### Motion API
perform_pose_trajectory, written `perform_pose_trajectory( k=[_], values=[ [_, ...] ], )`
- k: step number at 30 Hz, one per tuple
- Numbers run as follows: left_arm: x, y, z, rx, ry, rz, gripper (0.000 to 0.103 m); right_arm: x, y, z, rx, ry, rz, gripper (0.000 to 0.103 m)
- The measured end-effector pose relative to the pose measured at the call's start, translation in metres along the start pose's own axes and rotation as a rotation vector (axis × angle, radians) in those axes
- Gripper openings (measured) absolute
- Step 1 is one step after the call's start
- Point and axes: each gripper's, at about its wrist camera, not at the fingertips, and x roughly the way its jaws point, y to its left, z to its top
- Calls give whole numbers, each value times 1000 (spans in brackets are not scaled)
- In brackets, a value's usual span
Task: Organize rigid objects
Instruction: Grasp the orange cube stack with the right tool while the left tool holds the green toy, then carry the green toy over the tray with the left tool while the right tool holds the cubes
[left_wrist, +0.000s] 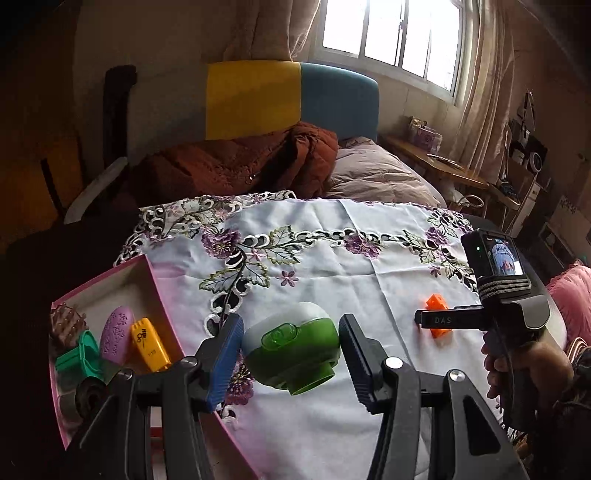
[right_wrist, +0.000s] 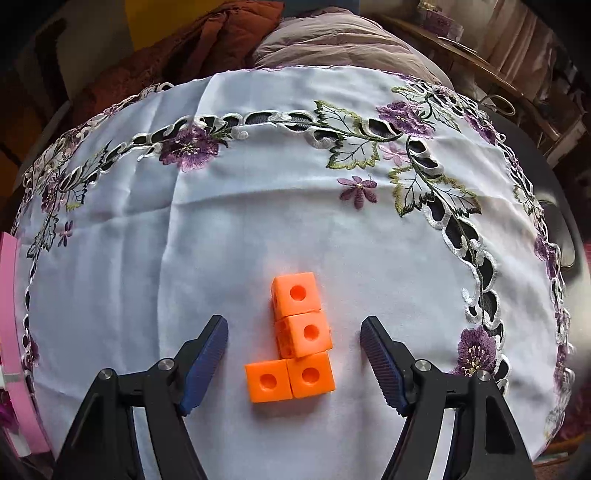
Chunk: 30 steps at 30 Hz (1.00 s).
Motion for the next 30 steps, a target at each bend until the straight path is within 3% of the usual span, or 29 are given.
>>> perform_pose_trajectory(
  k=[6,8,11,19,25,30],
  values=[
    [-27,28,-1,-43,-50,64,54,-4,11,0,-52,-17,4,56],
    [-35,42,-2,-70,-61,95,54,-5,15,-1,-68,-22,10,42],
    [-47,64,-6,-104,-74,145,54,-9,25,-1,-93,-32,9,31],
    [-75,118,-19,-187,-97,247,54,-12,27,-2,-120,-50,0,30],
    [-91,151,-31,-269,-100,262,54,-13,33,-4,-158,-73,-12,30],
    [-82,162,-46,-292,-60,256,54,-14,37,-5,-180,-87,-24,30]
  ],
)
